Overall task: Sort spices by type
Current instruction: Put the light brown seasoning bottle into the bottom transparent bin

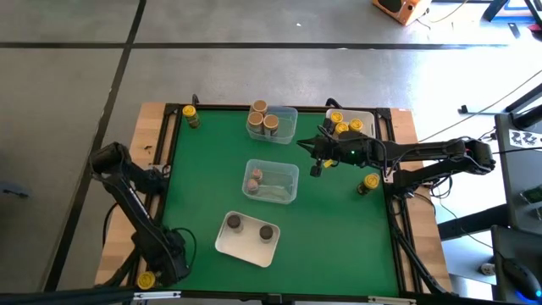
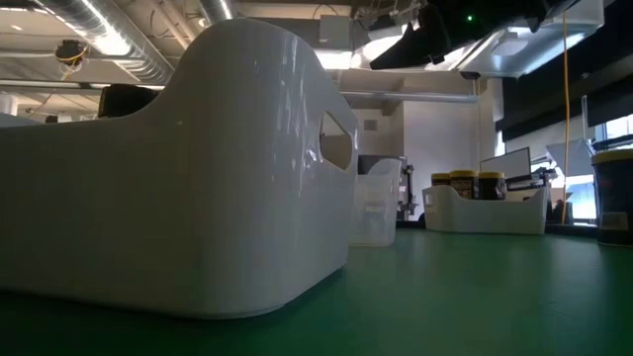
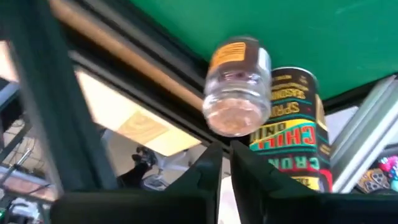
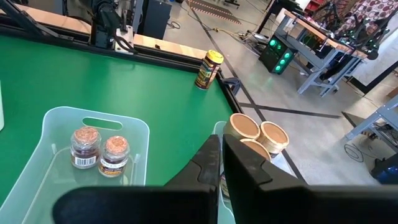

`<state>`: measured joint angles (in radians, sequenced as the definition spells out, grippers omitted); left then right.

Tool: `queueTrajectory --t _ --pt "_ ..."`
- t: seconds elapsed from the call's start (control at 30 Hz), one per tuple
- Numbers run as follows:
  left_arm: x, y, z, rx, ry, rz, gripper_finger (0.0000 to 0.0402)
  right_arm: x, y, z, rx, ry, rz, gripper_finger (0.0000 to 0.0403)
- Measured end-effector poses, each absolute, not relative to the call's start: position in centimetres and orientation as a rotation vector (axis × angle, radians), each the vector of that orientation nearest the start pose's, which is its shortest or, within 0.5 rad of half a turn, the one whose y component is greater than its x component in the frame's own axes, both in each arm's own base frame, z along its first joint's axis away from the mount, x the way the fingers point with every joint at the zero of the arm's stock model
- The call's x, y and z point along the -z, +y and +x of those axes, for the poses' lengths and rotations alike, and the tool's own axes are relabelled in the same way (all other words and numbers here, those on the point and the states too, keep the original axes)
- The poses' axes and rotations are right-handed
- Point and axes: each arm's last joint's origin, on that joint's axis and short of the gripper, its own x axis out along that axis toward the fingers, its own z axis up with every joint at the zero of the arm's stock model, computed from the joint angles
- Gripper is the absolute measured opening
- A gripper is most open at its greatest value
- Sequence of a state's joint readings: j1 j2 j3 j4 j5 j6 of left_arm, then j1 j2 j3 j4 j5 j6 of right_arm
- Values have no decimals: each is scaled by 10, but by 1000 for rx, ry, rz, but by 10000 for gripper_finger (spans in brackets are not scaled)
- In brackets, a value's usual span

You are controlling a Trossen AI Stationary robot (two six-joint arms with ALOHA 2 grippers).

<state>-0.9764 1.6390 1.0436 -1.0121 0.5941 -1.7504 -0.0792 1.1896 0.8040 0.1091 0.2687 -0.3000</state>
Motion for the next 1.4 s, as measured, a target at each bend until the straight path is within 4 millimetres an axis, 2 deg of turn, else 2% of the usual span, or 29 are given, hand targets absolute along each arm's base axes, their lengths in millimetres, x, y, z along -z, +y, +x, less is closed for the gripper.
queueTrajectory --t 0.13,0.5,1.07,1.4 --pt "-182 -238 136 -474 2078 -717 19 -286 -28 262 302 326 -321 21" --pt "-170 -232 128 -472 2104 -672 17 -286 -28 262 302 325 -322 21" --pt "-169 -209 160 -390 2059 -704 17 -286 -28 262 302 325 -322 21" --pt "-169 -187 185 -309 2016 -731 17 -286 -28 262 303 324 -317 21"
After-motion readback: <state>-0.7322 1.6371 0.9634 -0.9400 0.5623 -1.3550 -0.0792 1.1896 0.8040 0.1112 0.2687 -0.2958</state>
